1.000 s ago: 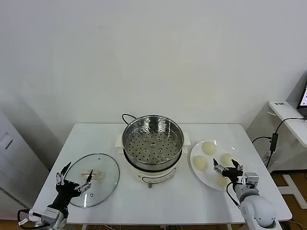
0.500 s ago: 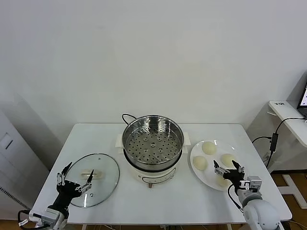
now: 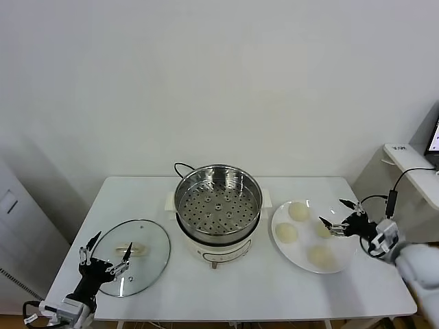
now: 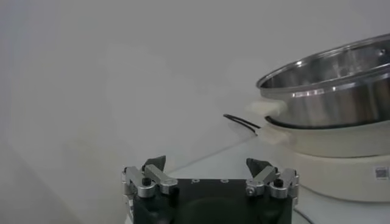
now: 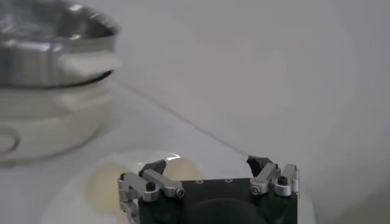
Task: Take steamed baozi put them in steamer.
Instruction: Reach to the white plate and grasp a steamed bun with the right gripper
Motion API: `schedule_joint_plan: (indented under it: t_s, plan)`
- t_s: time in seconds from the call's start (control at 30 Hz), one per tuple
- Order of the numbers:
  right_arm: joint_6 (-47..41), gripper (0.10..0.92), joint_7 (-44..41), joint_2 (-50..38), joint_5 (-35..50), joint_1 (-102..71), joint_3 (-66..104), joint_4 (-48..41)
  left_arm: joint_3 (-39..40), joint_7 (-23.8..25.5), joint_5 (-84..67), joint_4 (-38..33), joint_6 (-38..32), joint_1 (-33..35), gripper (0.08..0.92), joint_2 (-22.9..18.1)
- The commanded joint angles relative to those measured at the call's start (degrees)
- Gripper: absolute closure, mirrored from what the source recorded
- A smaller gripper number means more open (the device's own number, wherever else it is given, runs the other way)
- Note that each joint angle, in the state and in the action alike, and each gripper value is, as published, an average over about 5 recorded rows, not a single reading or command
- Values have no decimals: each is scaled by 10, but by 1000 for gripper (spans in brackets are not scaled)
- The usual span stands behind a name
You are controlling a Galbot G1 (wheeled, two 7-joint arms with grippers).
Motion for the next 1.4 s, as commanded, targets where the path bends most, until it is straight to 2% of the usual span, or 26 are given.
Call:
schedule_joint_plan:
  t_s: [0.03,0.23,0.43,0.63,0.93,1.4]
  plan:
    - [32,203,-241,-121,-113,236,-176,-92,-1,-1,0,-1,1,-3,177,0]
    - [35,203,-299,-84,-158,479,-430,-170,-3,-3,2,-1,4,-7,177,-4]
    - [40,203,-292,11,-204,552,-529,-247,-15,-7,0,-1,4,-6,177,-4]
    - [80,203,-258,131,-279,535,-516,-344,-19,-14,-2,-4,3,-3,177,-7]
    - [109,203,-213,230,-331,512,-466,-458,-28,-25,-6,-3,0,2,177,-13]
    - [115,203,-185,265,-357,493,-452,-490,-35,-24,-4,0,-2,6,177,-16]
